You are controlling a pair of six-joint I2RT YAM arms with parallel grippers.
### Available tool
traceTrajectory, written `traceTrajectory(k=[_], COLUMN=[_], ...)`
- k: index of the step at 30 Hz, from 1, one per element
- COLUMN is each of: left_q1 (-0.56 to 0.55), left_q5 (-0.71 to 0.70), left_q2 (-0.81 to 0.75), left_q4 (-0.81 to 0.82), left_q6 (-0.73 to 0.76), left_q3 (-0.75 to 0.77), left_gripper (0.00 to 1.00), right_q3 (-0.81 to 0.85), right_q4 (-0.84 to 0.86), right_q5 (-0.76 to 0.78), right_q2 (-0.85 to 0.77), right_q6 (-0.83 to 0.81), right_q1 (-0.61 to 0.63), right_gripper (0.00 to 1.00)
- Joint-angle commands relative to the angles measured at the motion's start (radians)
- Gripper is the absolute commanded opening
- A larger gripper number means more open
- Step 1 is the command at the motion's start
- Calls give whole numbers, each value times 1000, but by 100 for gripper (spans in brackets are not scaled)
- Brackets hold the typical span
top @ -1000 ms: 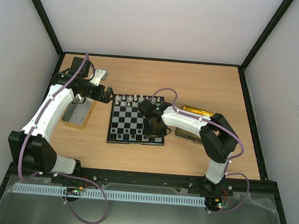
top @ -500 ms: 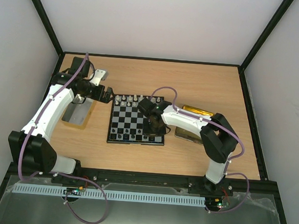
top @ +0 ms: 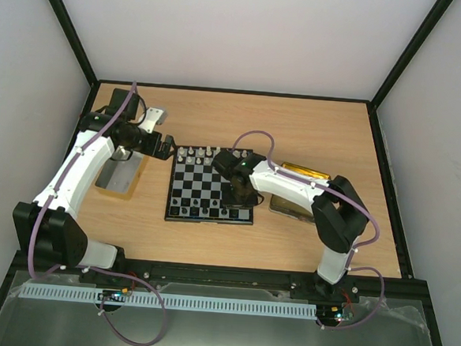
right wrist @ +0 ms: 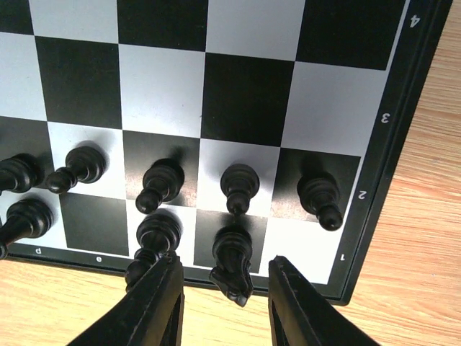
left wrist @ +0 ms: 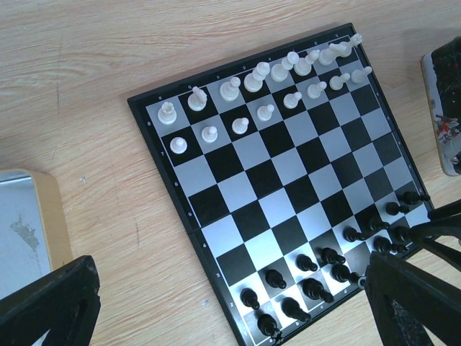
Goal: Set up the chess pieces on the board
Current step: Pick up the chess piece from the storage box.
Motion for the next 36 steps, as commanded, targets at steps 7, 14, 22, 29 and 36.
traceTrajectory(k=[7, 14, 22, 29, 36], left_q1=[8, 8, 8, 8, 8], left_q5=[17, 15, 16, 17, 18], left_q2=[-24, -24, -19, -15, -7], left_q4=[-2, 0, 1, 0, -1], left_q6=[0, -1, -1, -1, 0], left_q3=[-12, -5, -3, -2, -1], left_gripper=[100, 100, 100, 100, 100], right_q3=[94, 121, 147, 96, 61], right_q4=[-122, -153, -102, -44, -4], right_q5=[112, 136, 90, 38, 20], right_q2=[-95, -114, -37, 5, 34], right_q6=[-15, -94, -120, -116, -124], right_q1=[-102, -412, -555, -610, -629], right_gripper=[31, 31, 31, 32, 31])
